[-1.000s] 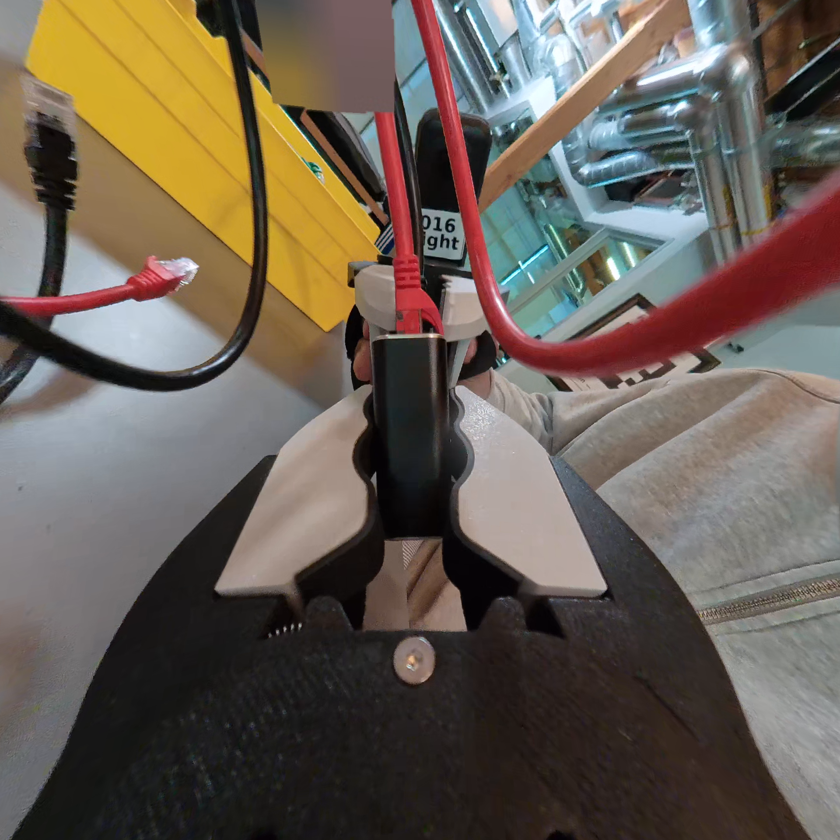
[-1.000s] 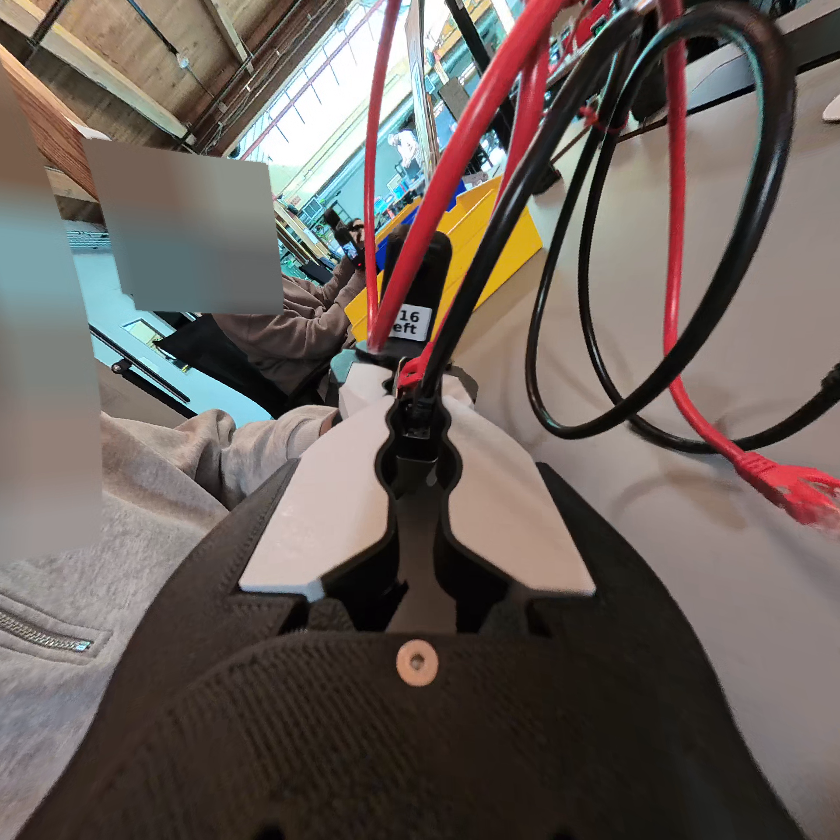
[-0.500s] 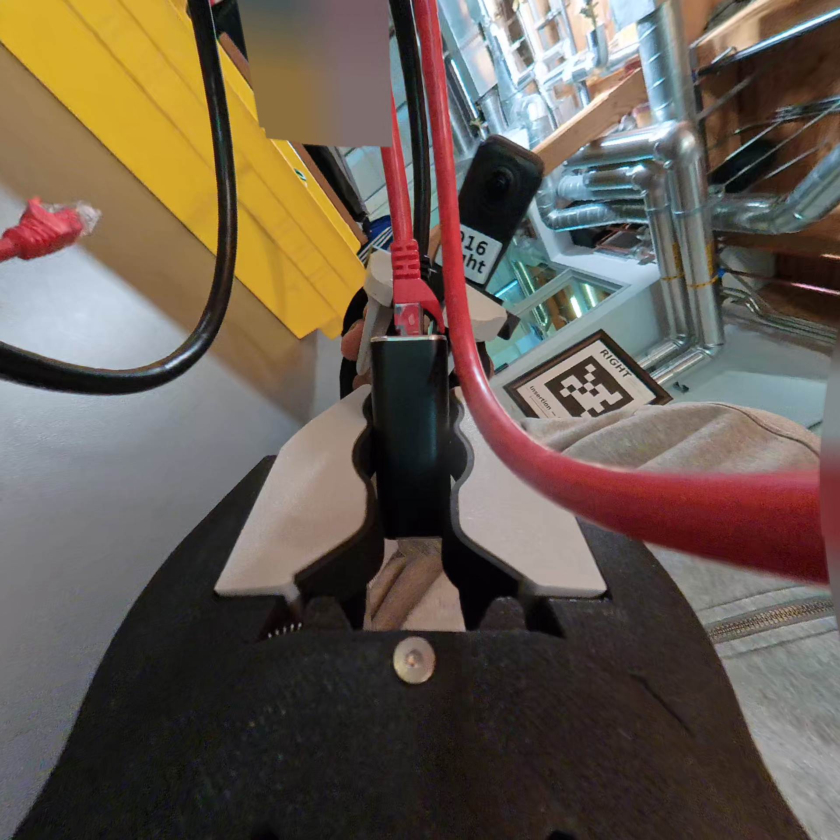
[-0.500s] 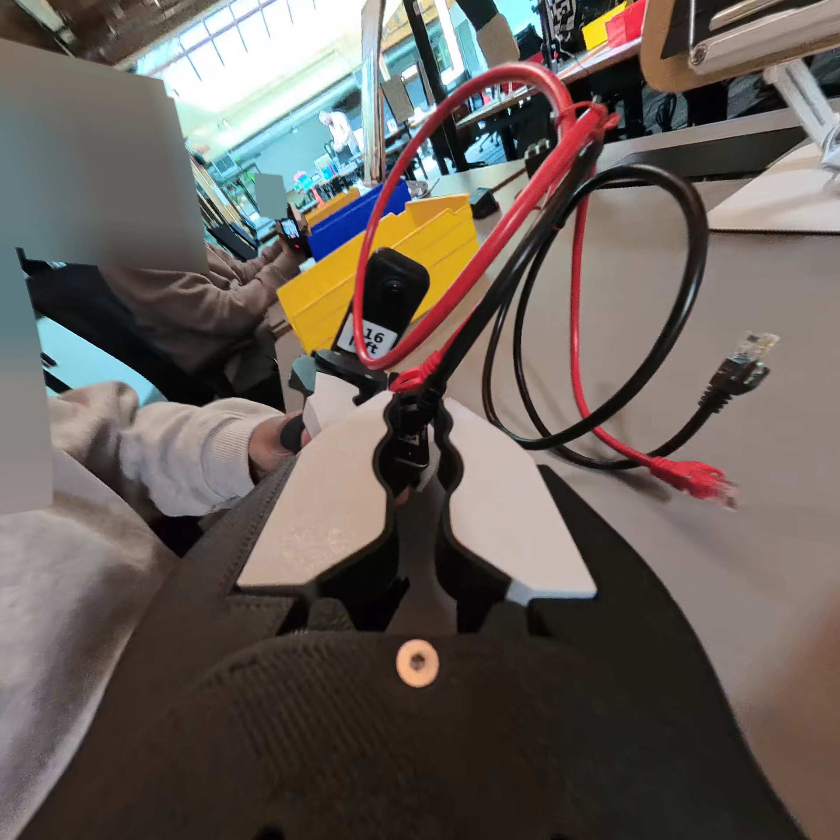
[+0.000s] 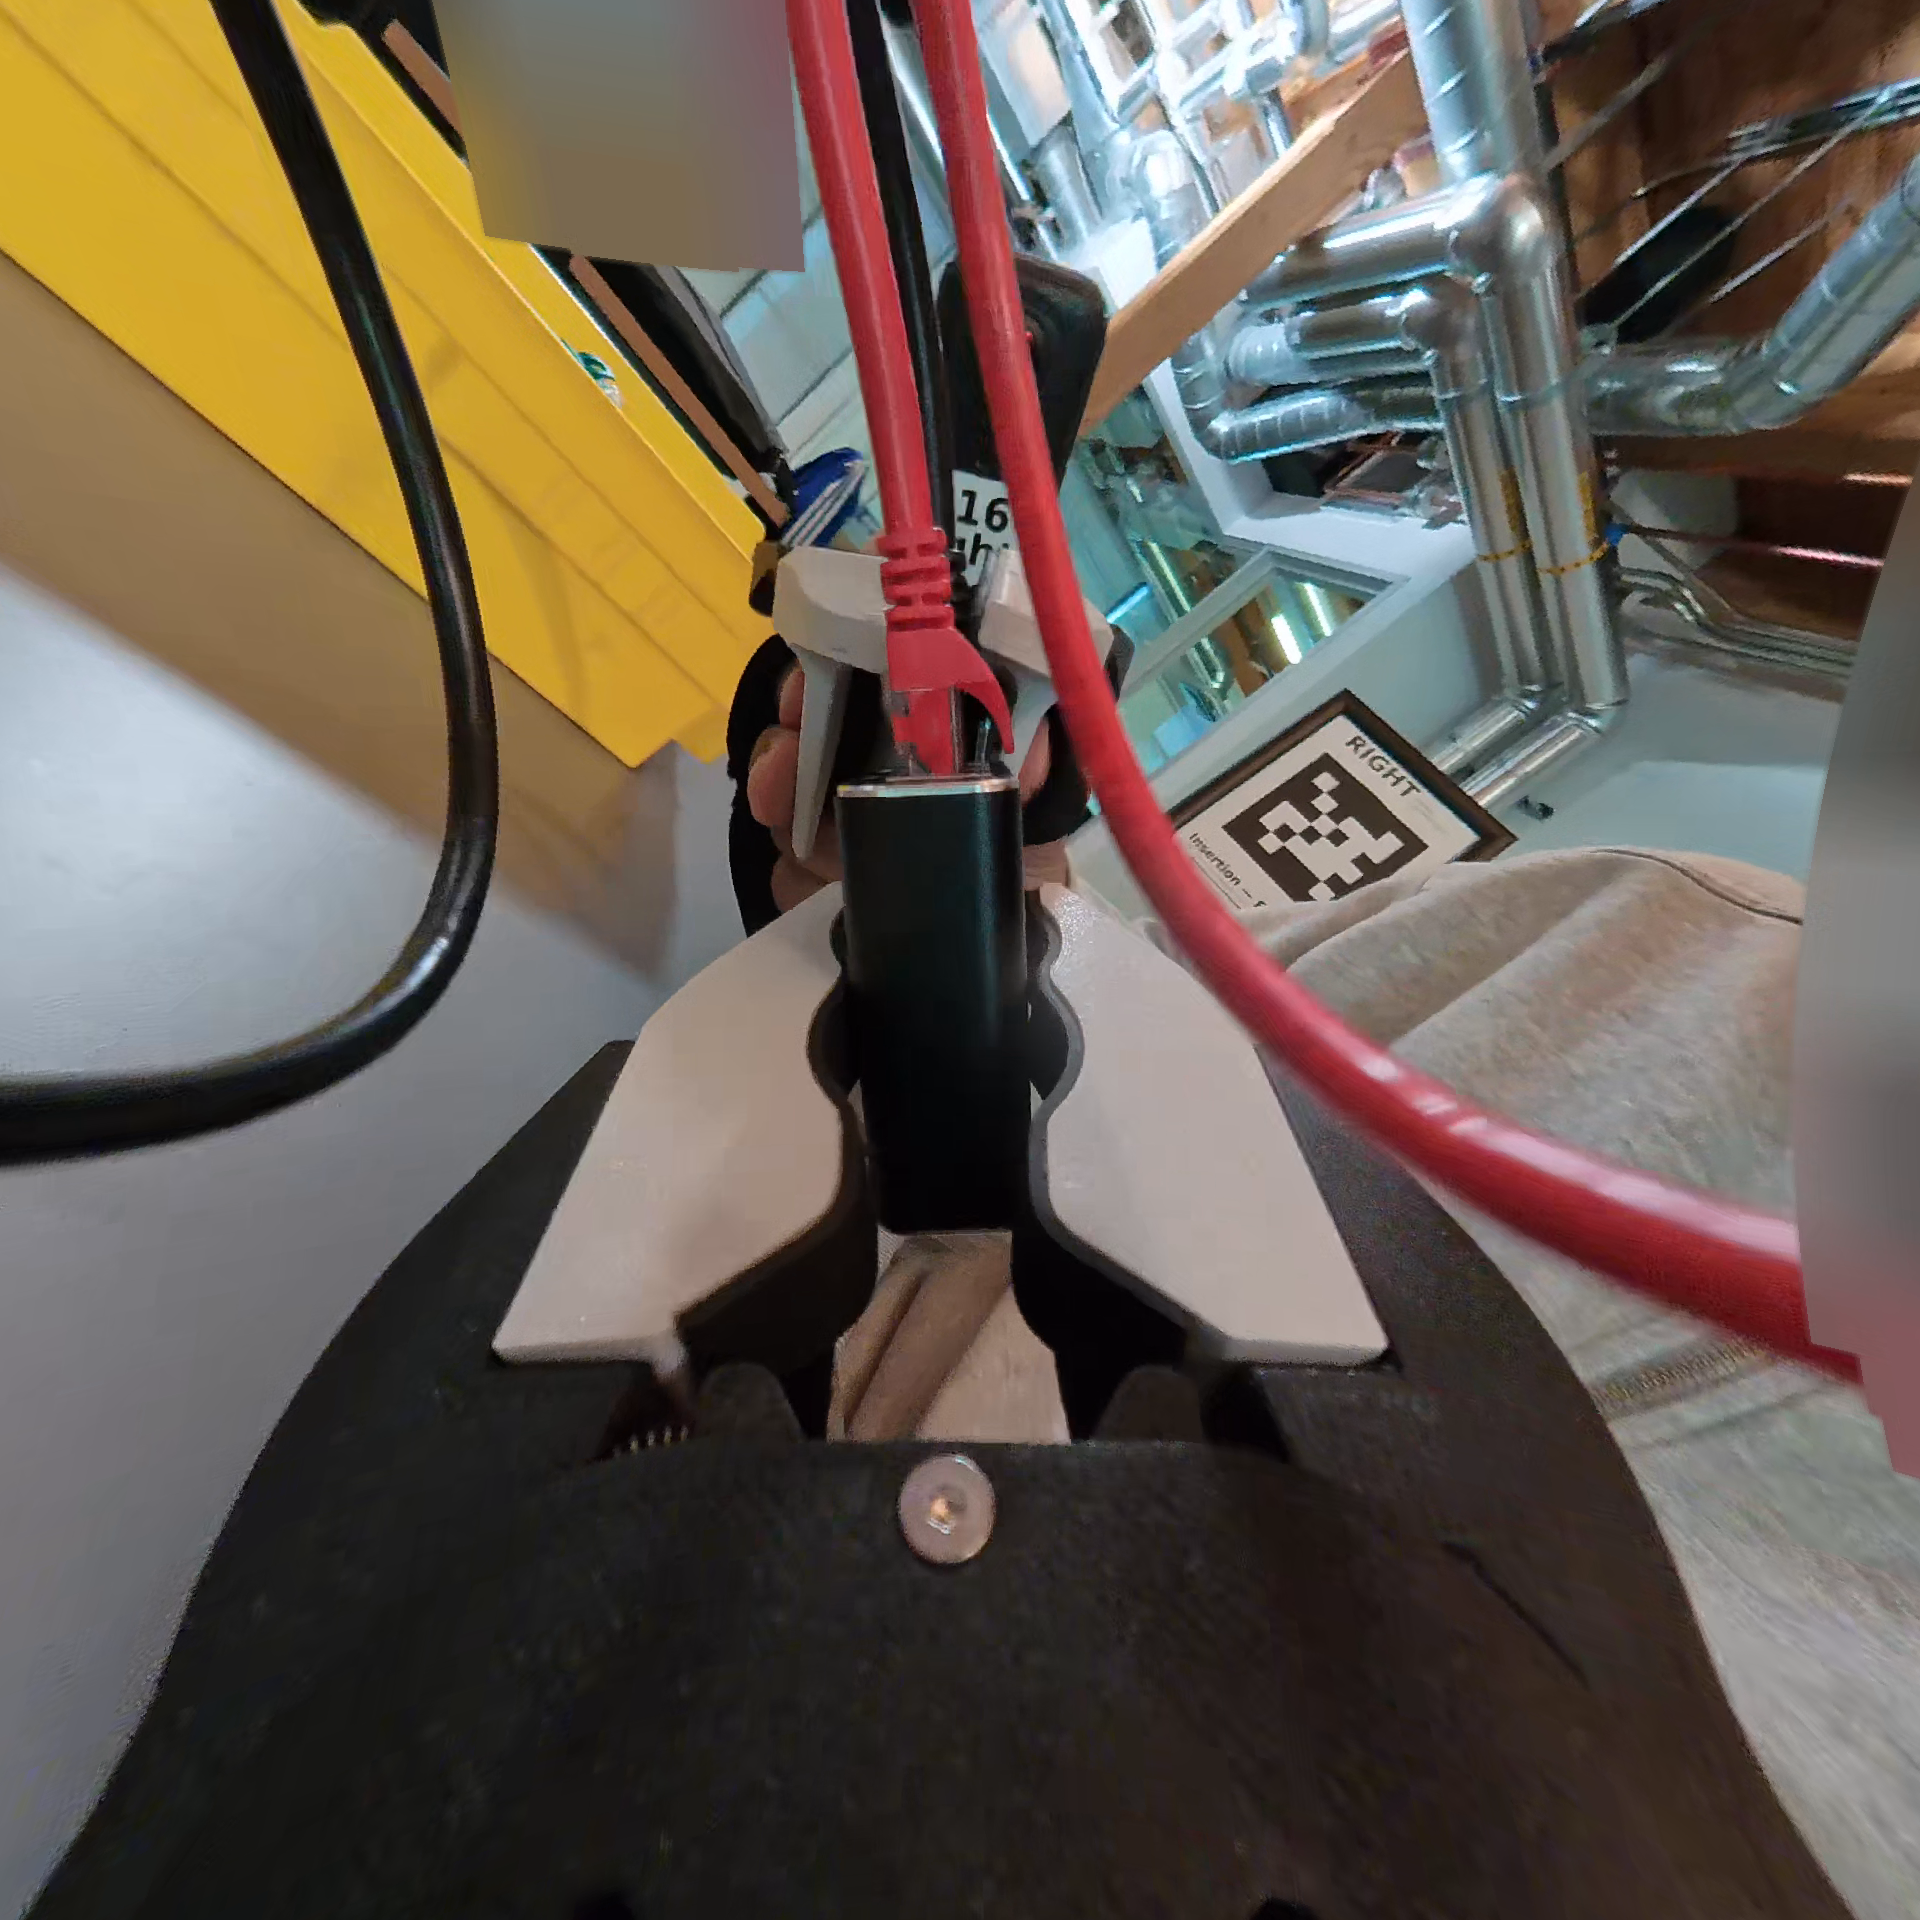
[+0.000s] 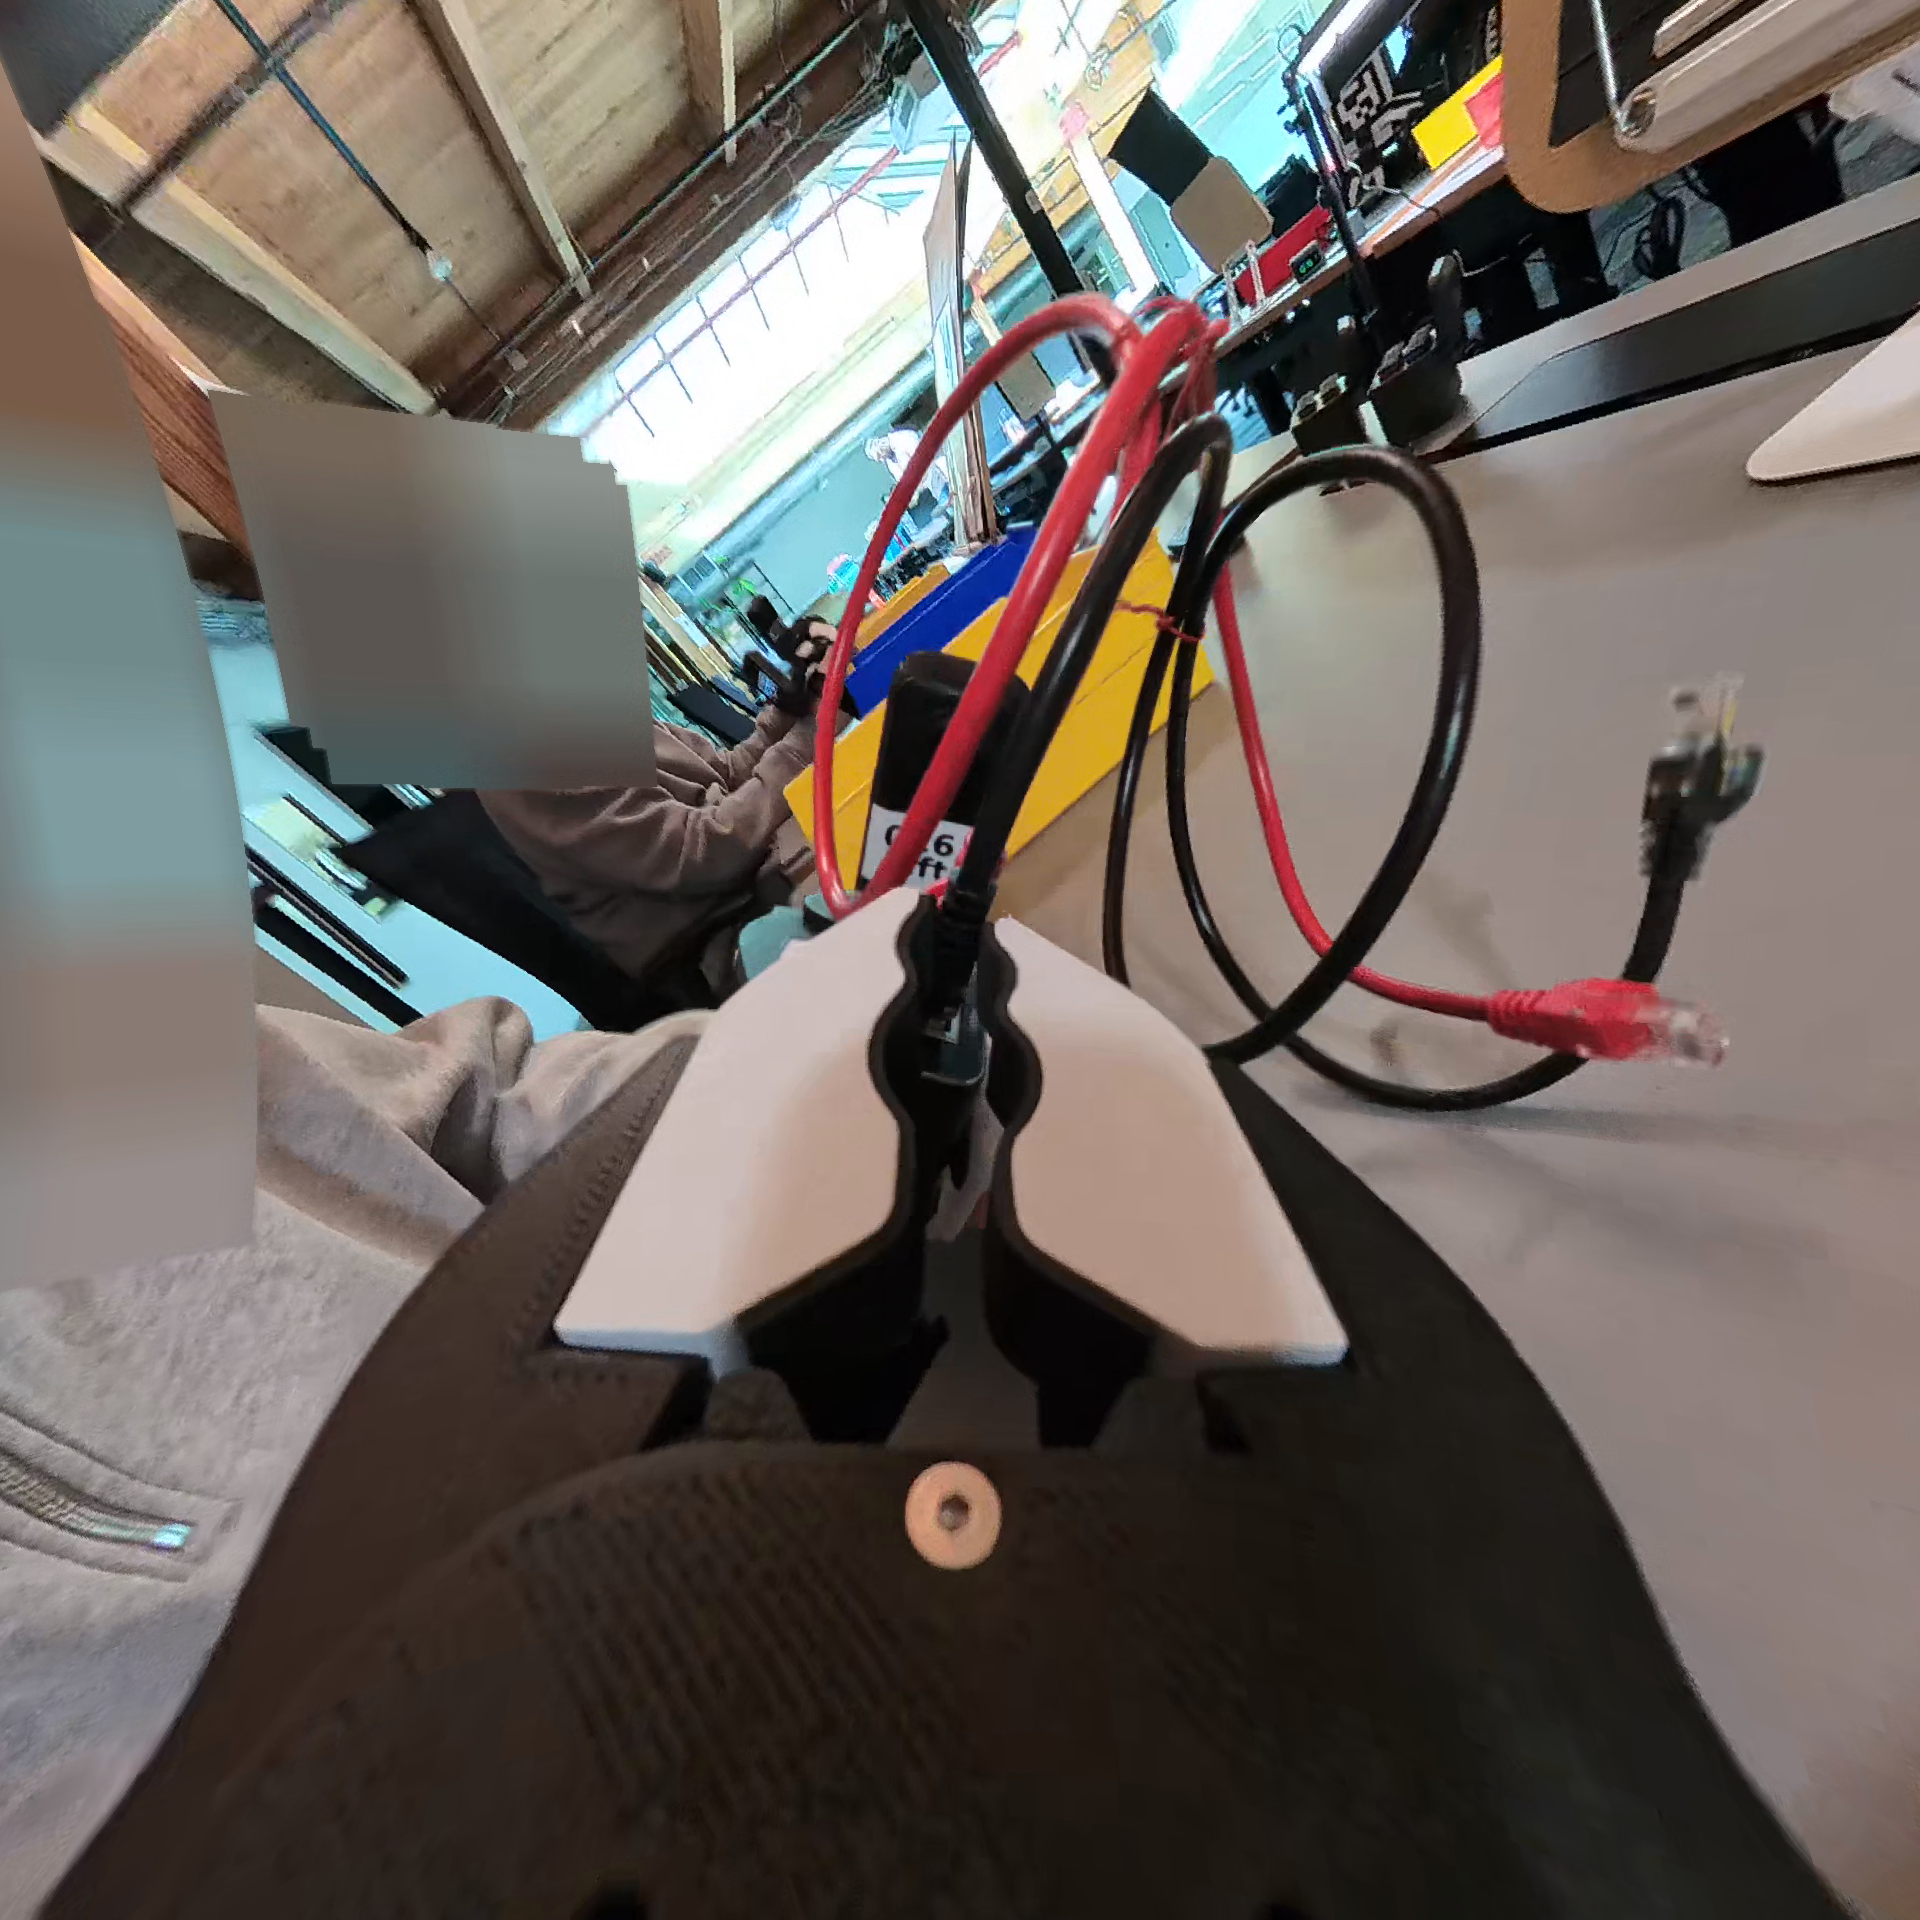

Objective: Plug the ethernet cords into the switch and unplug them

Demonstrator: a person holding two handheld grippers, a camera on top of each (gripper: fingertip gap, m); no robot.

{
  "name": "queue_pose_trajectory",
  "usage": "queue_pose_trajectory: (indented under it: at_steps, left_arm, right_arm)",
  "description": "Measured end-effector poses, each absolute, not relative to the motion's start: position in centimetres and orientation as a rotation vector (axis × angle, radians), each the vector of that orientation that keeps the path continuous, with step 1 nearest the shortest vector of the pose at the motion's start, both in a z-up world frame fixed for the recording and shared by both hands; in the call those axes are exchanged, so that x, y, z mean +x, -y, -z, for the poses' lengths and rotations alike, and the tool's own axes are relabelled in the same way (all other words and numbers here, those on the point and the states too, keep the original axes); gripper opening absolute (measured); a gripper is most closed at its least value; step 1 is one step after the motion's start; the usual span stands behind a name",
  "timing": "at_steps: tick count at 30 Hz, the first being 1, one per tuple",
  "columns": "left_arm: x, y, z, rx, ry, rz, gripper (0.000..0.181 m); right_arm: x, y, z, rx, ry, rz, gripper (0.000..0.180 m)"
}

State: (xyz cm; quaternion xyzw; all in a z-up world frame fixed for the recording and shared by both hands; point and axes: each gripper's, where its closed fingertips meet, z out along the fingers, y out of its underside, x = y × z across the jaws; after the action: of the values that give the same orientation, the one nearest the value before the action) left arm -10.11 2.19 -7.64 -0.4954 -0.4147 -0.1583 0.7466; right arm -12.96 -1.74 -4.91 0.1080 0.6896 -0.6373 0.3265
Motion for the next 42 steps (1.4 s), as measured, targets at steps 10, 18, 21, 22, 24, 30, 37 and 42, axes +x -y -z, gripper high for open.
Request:
queue_pose_trajectory:
  at_steps: [10,18,21,22,24,30,37,42]
  left_arm:
    - [-9.8,-1.4,8.4,-1.072,0.897,0.32,0.027]
    - [-10.3,-0.4,9.1,-1.102,0.967,0.266,0.027]
    - [-10.4,0.1,9.7,-1.154,0.98,0.231,0.028]
    - [-10.3,0.1,9.7,-1.168,0.978,0.223,0.028]
    - [-10.3,0.1,9.8,-1.195,0.972,0.205,0.028]
    - [-10.0,-0.6,10.3,-1.254,0.967,0.193,0.027]
    - [-10.0,-0.8,10.3,-1.254,0.966,0.203,0.027]
    - [-9.8,-1.2,10.4,-1.27,0.962,0.203,0.025]
  right_arm:
    - [-10.7,2.1,6.5,0.216,-1.777,1.559,0.009]
    - [-10.5,2.2,7.9,0.182,-1.87,1.528,0.032]
    - [-10.1,2.3,8.4,0.145,-1.917,1.511,0.032]
    - [-10.1,2.2,8.4,0.137,-1.927,1.513,0.028]
    - [-10.4,2.1,8.4,0.139,-1.928,1.513,0.022]
    - [-10.3,1.9,8.8,0.128,-1.914,1.467,0.021]
    - [-10.0,1.9,8.8,0.114,-1.93,1.471,0.016]
    - [-10.0,1.9,8.7,0.1,-1.929,1.495,0.015]
